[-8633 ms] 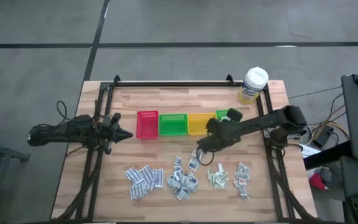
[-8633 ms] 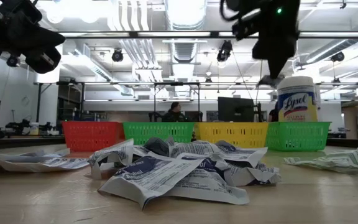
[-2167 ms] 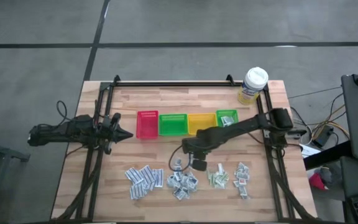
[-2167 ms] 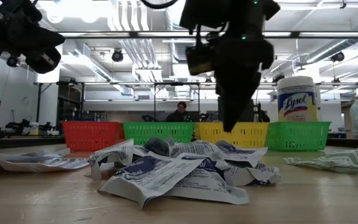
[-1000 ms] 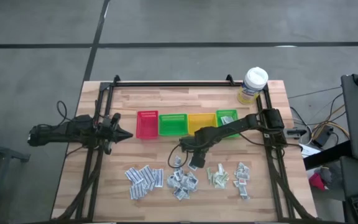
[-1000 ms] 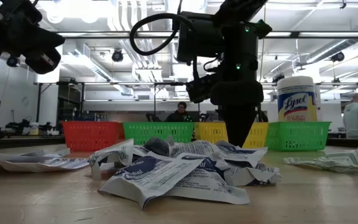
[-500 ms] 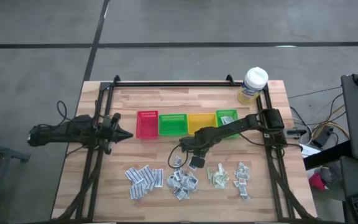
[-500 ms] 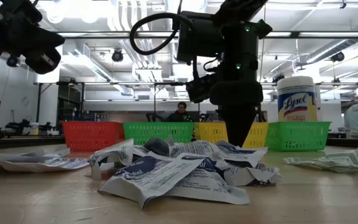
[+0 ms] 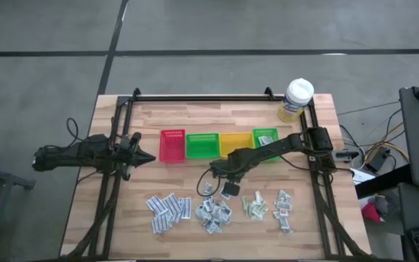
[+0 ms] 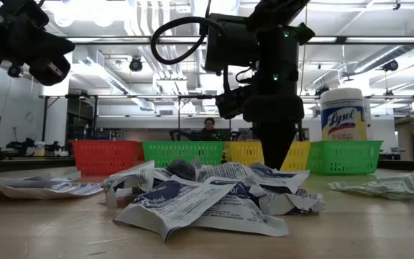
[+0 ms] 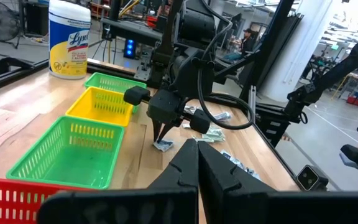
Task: Pick & Place First Aid Supplies
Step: Put the blue alcohol pad into the right green bin
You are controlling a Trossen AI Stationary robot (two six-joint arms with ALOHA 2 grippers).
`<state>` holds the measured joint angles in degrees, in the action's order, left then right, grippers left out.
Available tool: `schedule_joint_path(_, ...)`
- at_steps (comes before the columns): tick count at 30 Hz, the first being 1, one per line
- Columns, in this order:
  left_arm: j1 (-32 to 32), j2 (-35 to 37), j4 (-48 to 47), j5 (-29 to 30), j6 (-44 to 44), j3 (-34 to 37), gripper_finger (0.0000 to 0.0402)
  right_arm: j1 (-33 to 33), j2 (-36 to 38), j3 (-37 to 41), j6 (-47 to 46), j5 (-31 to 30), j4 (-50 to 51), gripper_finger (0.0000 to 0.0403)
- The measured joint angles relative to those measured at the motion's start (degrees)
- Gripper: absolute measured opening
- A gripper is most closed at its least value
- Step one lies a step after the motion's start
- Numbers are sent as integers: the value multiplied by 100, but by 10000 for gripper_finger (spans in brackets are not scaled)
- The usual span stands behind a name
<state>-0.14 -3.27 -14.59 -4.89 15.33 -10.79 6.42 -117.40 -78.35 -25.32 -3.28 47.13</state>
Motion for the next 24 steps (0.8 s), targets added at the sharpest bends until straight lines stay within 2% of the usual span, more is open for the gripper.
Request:
schedule_joint_path(6, 2, 0, -2, 0, 4, -1, 0, 9, 12, 2, 1, -240, -4, 9)
schedule_joint_path(24, 0, 0, 0, 0, 13, 0, 0, 7, 67, 11, 93, -267, -2, 8)
